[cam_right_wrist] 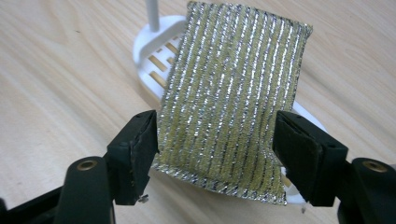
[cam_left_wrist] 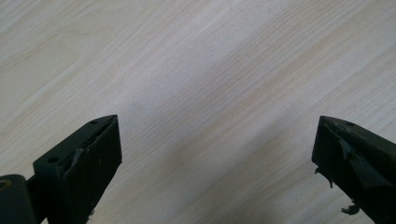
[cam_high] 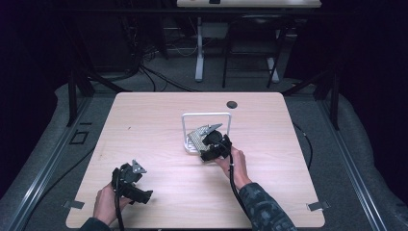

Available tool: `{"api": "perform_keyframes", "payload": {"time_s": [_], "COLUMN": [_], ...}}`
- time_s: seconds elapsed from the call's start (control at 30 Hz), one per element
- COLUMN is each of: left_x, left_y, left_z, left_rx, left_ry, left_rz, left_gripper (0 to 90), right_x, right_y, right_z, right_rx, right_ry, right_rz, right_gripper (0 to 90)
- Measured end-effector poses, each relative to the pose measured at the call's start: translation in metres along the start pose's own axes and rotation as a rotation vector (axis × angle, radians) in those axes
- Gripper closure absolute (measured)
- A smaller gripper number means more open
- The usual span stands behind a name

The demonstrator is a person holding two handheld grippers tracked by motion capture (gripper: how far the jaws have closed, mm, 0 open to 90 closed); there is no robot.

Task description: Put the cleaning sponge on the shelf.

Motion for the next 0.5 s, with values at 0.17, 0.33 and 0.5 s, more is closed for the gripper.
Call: {"api": "perform_keyframes", "payload": {"time_s": [0.17,0.33,0.5], "left_x": [0.000,0.000,0.000], "left_y": [0.000,0.001,0.000], "left_z": [0.000,0.000,0.000], "left_rx": [-0.004,-0.005,-0.004], "left_ry": [0.005,0.004,0.005], "left_rz": [-0.002,-0.004,-0.004], "left_gripper": [1.0,1.0,0.9], "right_x": [0.009,0.012,0.011], "right_y": [0.001,0.000,-0.005], "right_z": [-0.013,-0.025,-0.034], "right_rx": [-0.013,-0.016,-0.012], "right_ry": [0.037,0.056,0.071], "right_rz": [-0.009,-0.024,-0.031], "right_gripper": [24.9,21.7,18.5]}}
Point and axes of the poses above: each handheld gripper's, and its own axes: z roughly forward along the jaws, y roughly out of its top, x roughly to its left, the point moved 9 cm from there along z, roughly forward along the jaws, and after that the axes turned 4 degrees about -x, right-handed, at the moved point
